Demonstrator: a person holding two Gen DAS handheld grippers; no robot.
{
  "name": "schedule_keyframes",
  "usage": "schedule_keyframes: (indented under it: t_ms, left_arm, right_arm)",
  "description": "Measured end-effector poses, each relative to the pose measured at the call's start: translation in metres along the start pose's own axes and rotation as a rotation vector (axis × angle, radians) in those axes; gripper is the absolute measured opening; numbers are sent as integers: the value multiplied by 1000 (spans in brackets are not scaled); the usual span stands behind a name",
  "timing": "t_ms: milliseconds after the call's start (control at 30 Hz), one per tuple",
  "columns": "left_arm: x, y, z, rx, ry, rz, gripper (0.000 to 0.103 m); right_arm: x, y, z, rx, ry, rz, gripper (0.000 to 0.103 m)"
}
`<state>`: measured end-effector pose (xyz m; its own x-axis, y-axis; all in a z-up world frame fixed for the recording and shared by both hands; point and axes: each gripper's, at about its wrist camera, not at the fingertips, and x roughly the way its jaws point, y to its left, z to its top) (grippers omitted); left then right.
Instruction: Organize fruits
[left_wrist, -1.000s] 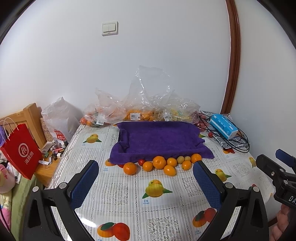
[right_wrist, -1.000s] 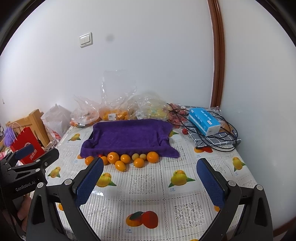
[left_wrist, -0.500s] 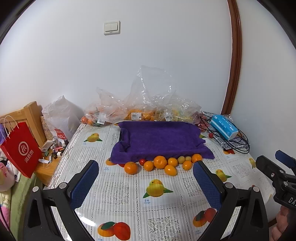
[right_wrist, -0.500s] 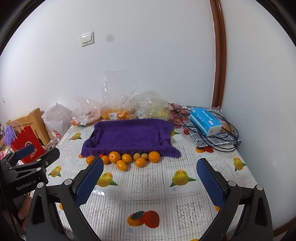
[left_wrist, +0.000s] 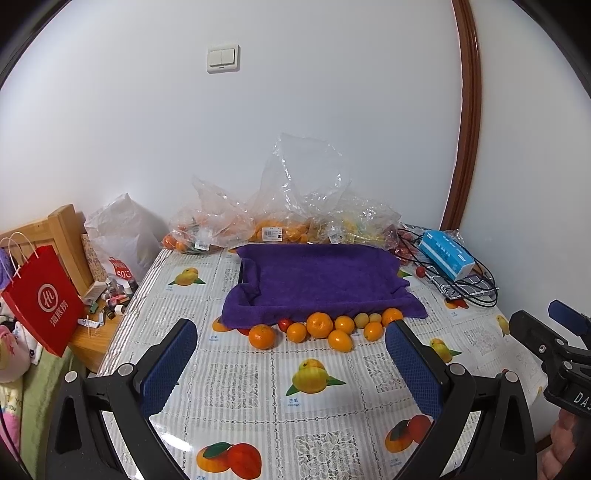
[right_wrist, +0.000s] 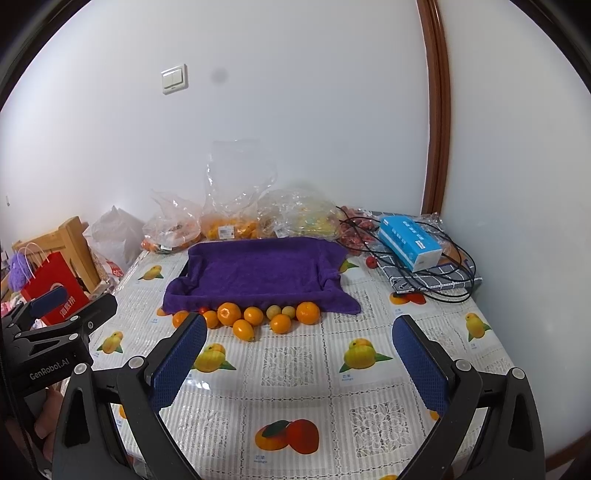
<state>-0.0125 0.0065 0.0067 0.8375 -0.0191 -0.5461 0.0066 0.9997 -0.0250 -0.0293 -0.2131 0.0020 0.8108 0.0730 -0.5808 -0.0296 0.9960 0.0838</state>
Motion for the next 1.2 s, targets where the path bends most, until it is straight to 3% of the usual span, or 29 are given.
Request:
schedule_keyframes:
  t_ms: [1200]
  left_arm:
    - [2, -2, 5, 13, -4, 0, 103]
  right_arm:
    - [10, 2, -1, -13, -6, -13, 100]
